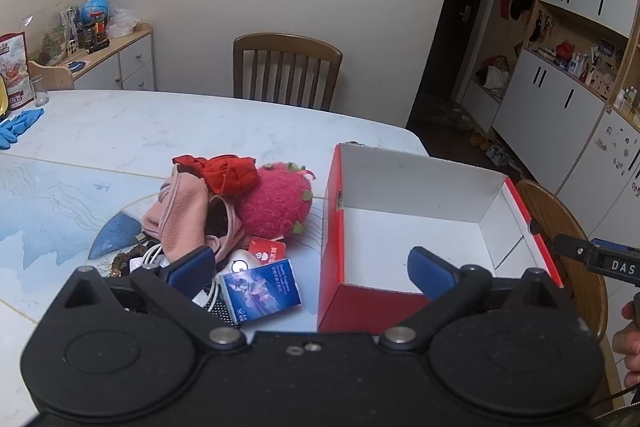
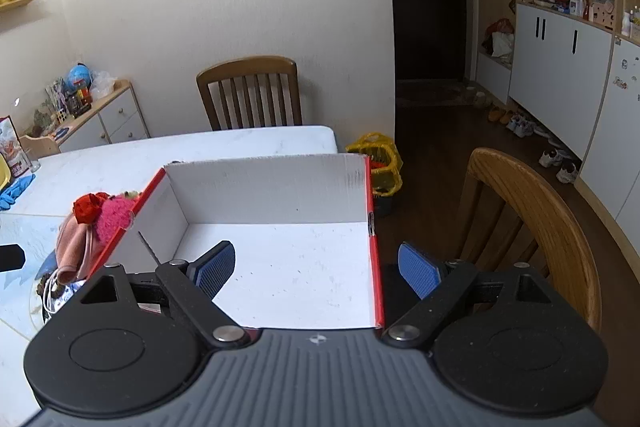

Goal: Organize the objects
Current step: 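Move the left gripper down onto the red cloth in the pile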

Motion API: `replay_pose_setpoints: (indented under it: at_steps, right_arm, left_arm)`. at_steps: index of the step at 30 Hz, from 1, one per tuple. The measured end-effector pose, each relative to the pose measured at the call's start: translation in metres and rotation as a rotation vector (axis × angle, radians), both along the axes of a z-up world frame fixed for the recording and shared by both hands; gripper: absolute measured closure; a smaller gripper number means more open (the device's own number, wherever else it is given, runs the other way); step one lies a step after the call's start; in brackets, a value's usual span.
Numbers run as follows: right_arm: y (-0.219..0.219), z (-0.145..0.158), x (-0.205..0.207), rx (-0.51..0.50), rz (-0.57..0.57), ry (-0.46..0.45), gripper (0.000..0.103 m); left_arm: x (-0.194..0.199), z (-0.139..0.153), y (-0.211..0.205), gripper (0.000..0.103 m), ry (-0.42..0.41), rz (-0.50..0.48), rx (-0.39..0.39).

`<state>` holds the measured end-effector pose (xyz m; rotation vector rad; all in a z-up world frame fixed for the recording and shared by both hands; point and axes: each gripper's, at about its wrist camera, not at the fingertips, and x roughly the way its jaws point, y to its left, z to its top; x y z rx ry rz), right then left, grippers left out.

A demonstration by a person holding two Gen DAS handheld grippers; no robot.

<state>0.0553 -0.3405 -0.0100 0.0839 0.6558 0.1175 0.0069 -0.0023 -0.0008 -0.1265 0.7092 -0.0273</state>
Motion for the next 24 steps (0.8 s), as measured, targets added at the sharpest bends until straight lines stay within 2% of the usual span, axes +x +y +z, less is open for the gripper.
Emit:
replay_pose_setpoints:
  at_steps: [8, 15, 18, 21, 24]
  right_arm:
    - [-0.011, -0.01, 0.011, -0.01, 0.005, 0.038, 0.014]
    - [-0.022, -0.023, 0.025, 0.019, 0.048, 0.106, 0.014]
    - [-0.022, -0.028, 0.028, 0.015, 0.074, 0.125, 0.018]
    - [-0.02, -0.032, 0.032, 0.004, 0.081, 0.148, 0.026]
    - [-0.019, -0.036, 0.037, 0.004, 0.072, 0.166, 0.027]
  left_arm:
    - [0.006, -0.005, -0.005, 0.002, 0.025, 0.053, -0.003]
    - [0.01, -0.008, 0.0, 0.003, 0.013, 0.122, 0.056]
    - [0.016, -0.01, 0.011, 0.003, 0.006, 0.153, 0.089]
    - [0.028, -0.016, 0.023, 0.003, 0.024, 0.16, 0.112]
    - [0.045, -0.02, 0.031, 0.003, 0.02, 0.137, 0.15]
